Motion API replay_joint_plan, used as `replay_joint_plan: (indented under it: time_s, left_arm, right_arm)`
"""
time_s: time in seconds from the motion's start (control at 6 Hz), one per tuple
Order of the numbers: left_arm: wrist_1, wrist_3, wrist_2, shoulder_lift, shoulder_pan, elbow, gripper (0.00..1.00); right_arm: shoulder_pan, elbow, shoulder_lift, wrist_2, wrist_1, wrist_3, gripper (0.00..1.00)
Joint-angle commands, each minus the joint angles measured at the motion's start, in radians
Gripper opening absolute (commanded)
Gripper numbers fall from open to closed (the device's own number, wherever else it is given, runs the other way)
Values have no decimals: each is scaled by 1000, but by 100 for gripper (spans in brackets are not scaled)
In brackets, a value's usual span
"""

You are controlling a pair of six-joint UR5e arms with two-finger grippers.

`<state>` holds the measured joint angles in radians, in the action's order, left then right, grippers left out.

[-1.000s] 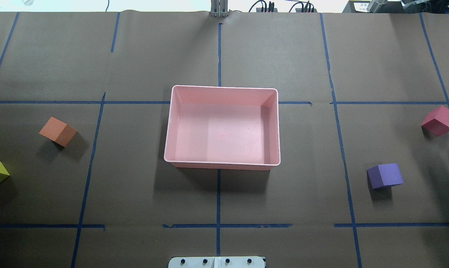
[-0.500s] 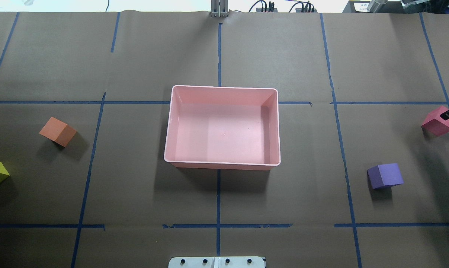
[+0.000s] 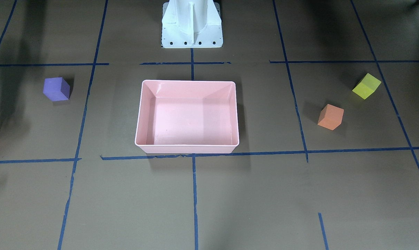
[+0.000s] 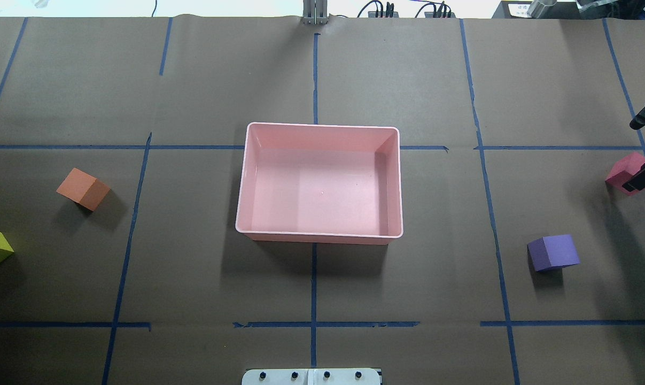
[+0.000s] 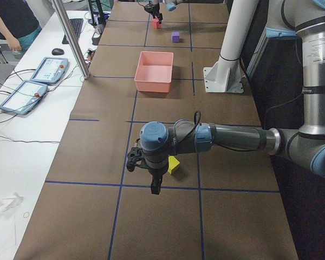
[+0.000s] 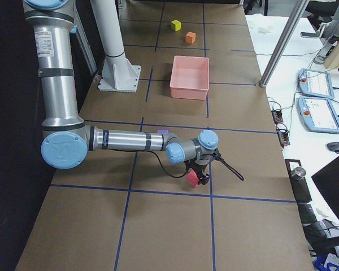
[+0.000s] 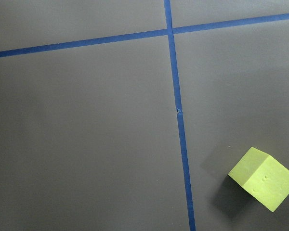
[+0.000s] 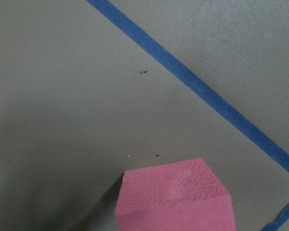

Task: Place blocks into pink bin with both arms
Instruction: 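Lower the right gripper onto the pink cube and grasp it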

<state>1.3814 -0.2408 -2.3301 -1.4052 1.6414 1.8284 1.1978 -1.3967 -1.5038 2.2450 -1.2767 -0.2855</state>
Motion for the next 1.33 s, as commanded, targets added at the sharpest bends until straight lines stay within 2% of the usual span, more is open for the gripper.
replay_joint_plan:
  time_s: [0.0,0.17,0.33,0.5,0.67,0.83,1.0,1.17]
  left_arm:
    - [1,0,0,0,0,0,100]
    - [1,-2,0,0,0,0,100]
    - [1,-2,0,0,0,2,100]
    - [4,-2,-2,0,0,2,100]
    - [4,-2,-2,0,0,2,100]
    - [2,-3,-2,0,0,8,100]
    - [2,-3,0,0,-30,8,100]
    - [4,0,0,-1,-50,8,100]
  right_arm:
    - [-9,4,23,-10,-3,14,56]
    - [-9,-2,39,-4,-13,20,35]
    - [-7,-28,40,10,-18,85,33]
    - [-7,-95,40,42,-30,261,33]
    - [-9,-208,42,71,-109,405,33]
    - [-45,-348,75,73,-245,574,33]
    - [-119,-457,132,62,-329,826,33]
    - [-192,-496,207,47,-337,1062,33]
